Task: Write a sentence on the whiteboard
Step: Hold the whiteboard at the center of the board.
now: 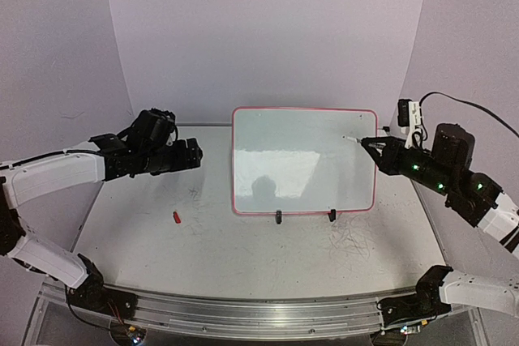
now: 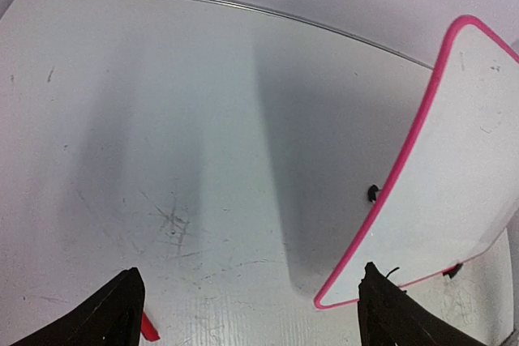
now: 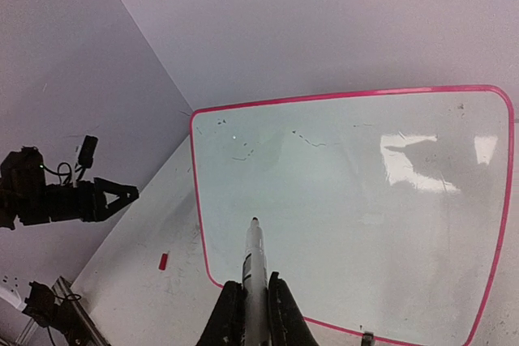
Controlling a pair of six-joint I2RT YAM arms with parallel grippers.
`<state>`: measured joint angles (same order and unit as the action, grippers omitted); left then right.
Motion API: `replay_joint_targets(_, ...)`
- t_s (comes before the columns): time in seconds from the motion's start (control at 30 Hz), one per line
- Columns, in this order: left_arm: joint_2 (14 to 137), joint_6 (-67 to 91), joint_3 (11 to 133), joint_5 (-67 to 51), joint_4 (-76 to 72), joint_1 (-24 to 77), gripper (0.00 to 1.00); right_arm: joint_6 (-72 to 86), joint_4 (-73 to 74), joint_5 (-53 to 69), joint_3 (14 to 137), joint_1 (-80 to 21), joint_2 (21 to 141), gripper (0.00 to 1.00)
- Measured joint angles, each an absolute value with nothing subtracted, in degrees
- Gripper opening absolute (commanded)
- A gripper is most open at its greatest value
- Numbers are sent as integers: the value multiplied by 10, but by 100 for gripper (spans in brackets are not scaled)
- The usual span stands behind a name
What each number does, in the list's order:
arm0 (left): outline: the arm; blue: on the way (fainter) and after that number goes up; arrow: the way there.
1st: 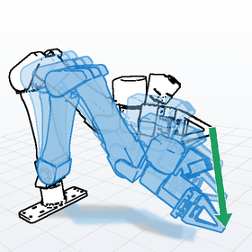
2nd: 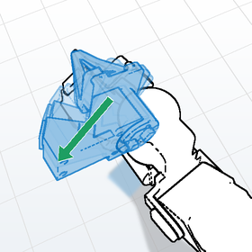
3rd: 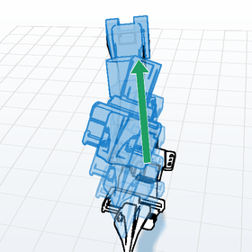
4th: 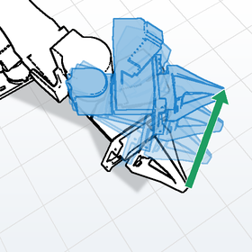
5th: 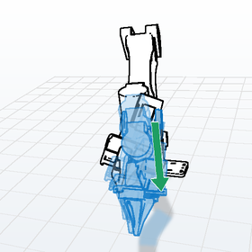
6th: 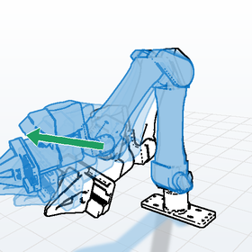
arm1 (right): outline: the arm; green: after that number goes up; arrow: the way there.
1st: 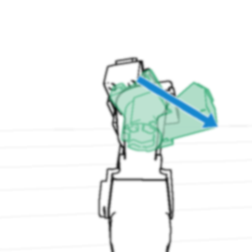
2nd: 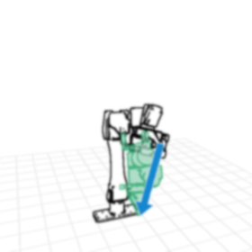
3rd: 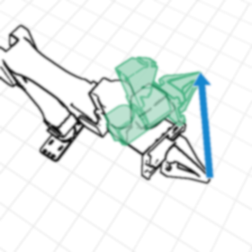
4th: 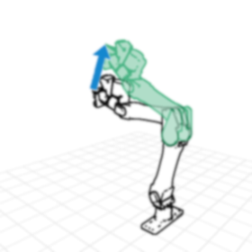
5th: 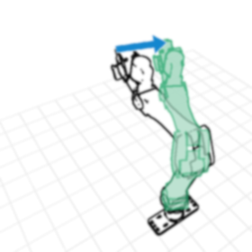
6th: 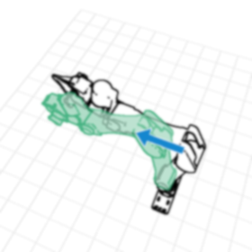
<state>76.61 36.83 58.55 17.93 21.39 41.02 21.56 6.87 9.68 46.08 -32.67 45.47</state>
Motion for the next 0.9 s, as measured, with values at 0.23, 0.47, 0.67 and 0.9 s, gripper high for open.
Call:
replay_joint_targets(0.23, 767, 298, 602, -13, 157, 317, 92, 216, 72, 68, 459, -327, 485, 0)
replay_joint_targets(0.47, 879, 236, 703, -190, 114, 227, 87, 235, 31, 65, 468, -335, 578, 0)
replay_joint_targets(0.67, 981, 191, 771, -251, 109, 231, 86, 231, 8, 10, 550, -423, 700, 0)
replay_joint_targets(0.9, 1024, 168, 799, -284, 109, 231, 85, 203, -7, -8, 652, -485, 820, 0)
